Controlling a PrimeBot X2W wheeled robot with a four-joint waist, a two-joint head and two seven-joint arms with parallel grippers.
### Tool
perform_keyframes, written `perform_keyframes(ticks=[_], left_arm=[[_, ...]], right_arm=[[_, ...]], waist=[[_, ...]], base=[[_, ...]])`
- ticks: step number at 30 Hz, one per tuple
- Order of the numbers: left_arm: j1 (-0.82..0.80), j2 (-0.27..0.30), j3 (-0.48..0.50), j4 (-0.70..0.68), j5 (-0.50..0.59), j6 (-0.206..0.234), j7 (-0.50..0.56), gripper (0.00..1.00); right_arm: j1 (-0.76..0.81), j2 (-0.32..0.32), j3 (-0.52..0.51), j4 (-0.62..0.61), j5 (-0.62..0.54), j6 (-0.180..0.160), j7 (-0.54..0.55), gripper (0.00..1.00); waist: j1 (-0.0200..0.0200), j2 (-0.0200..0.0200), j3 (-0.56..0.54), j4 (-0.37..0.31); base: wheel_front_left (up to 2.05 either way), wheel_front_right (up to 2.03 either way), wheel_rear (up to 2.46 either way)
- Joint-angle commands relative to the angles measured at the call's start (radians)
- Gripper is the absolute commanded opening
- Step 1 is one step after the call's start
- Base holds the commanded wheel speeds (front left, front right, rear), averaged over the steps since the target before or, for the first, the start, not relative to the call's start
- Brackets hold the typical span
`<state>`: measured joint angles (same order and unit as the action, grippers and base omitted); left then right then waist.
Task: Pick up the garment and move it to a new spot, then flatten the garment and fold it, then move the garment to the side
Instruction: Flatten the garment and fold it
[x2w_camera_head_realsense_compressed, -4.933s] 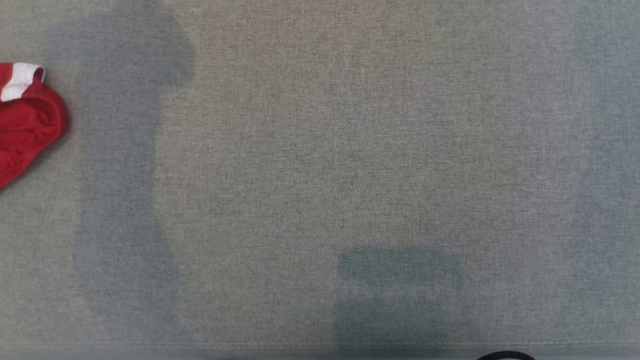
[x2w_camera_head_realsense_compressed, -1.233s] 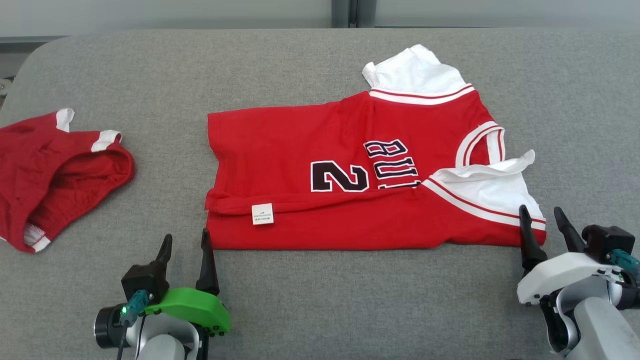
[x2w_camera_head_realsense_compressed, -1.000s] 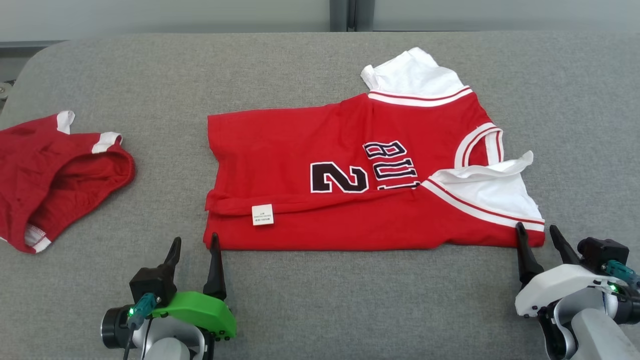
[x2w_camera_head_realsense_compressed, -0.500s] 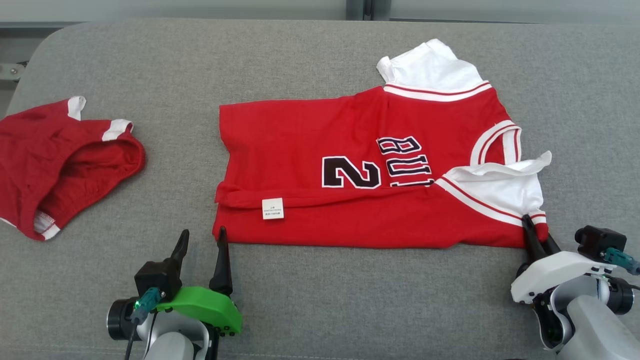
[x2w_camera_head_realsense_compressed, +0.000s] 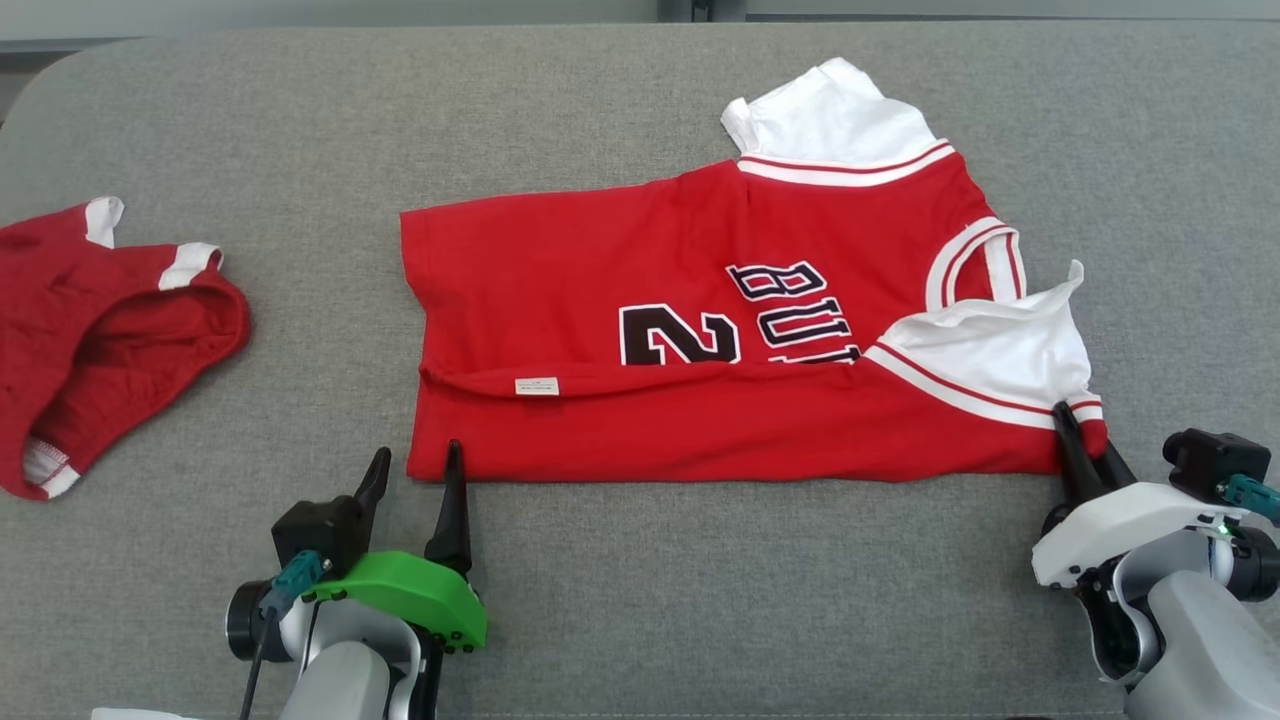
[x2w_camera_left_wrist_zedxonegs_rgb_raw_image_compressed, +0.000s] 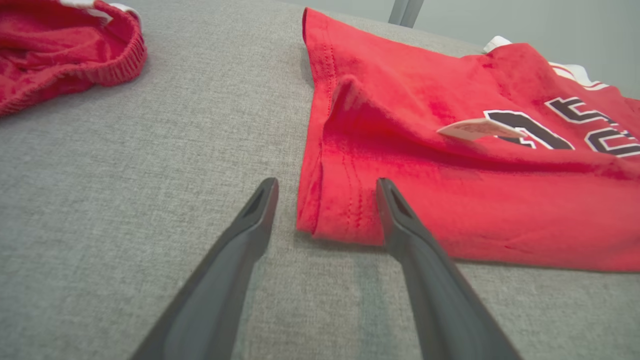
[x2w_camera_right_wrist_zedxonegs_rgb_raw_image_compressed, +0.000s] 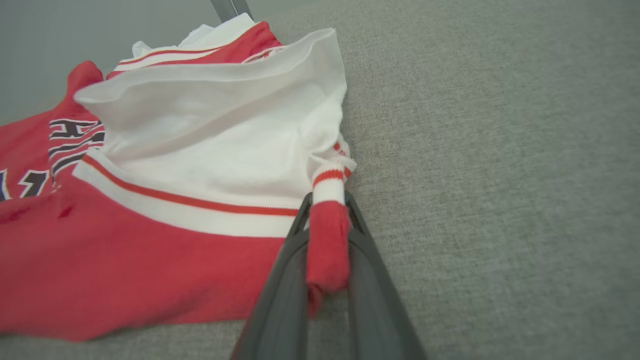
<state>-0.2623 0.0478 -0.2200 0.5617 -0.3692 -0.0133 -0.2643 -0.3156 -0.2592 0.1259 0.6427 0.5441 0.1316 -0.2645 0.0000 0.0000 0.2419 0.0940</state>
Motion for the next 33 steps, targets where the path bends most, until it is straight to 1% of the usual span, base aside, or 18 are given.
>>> perform_keyframes(ticks=[1,3,4,5,6,7,8,11,16,19,24,27,33], left_arm=[[-0.009,0.005,0.004,0.006,-0.004,-0.002,0.000,1.00],[-0.016,0.005,-0.004,0.018,-0.017,-0.012,0.000,1.00],[-0.018,0.005,-0.010,0.028,-0.022,-0.015,0.000,0.96],[-0.022,0.005,-0.013,0.038,-0.034,-0.022,0.000,0.56],[-0.025,0.005,-0.018,0.046,-0.039,-0.027,0.000,0.35],[-0.027,0.005,-0.024,0.051,-0.045,-0.033,0.000,0.09],[-0.028,0.005,-0.026,0.055,-0.054,-0.038,0.000,0.00],[-0.037,0.005,-0.032,0.064,-0.060,-0.050,0.000,0.00],[-0.024,0.006,0.004,0.019,-0.041,-0.052,0.000,0.00],[0.007,0.006,0.023,0.008,-0.019,-0.057,0.000,0.00],[0.068,0.006,0.052,0.033,0.009,-0.063,0.000,0.00],[0.120,0.006,0.071,0.056,0.028,-0.067,0.000,0.00],[0.208,0.006,0.089,0.080,0.075,-0.075,0.000,0.00]], right_arm=[[-0.012,0.001,0.003,-0.005,-0.003,-0.002,0.001,0.00],[-0.014,0.004,0.007,-0.012,-0.003,-0.002,0.001,0.00],[-0.015,0.005,0.009,-0.015,-0.002,-0.002,0.001,0.00],[-0.016,0.005,0.010,-0.017,-0.001,-0.002,0.001,0.00],[-0.017,0.006,0.012,-0.020,0.000,-0.002,0.001,0.00],[-0.018,0.006,0.012,-0.021,0.001,-0.002,0.001,0.00],[-0.019,0.006,0.013,-0.022,0.002,-0.002,0.001,0.00],[-0.020,0.008,0.011,-0.025,0.004,-0.002,0.001,0.00],[-0.005,0.016,0.004,-0.026,0.004,-0.002,0.000,0.00],[0.008,0.018,-0.002,-0.021,0.003,-0.002,0.000,0.00],[0.053,0.026,0.009,0.004,0.008,-0.002,0.000,0.00],[0.098,0.037,0.031,0.024,0.029,-0.002,0.000,0.00],[0.185,0.033,0.095,0.021,0.062,-0.002,0.000,0.00]], waist=[[0.0000,0.0000,0.008,-0.007],[0.0000,0.0000,0.012,-0.010],[0.0000,0.0000,0.013,-0.012],[0.0000,0.0000,0.015,-0.013],[0.0000,0.0000,0.015,-0.014],[0.0000,0.0000,0.015,-0.015],[0.0000,0.0000,0.016,-0.015],[0.0000,0.0000,0.015,-0.015],[0.0000,0.0000,-0.014,-0.011],[0.0000,0.0000,-0.058,-0.009],[0.0000,0.0000,-0.162,-0.010],[0.0000,0.0000,-0.230,-0.011],[0.0000,0.0000,-0.290,-0.015]], base=[[0.00,0.00,0.00],[0.00,0.00,0.00],[0.00,0.00,0.00],[0.00,0.00,0.00],[0.00,0.00,0.00],[0.00,0.00,0.00],[0.00,0.00,0.00],[0.00,0.00,0.00],[0.00,0.00,0.00],[0.00,0.00,0.00],[0.00,0.00,0.00],[0.00,0.00,0.00],[0.00,0.00,0.00]])
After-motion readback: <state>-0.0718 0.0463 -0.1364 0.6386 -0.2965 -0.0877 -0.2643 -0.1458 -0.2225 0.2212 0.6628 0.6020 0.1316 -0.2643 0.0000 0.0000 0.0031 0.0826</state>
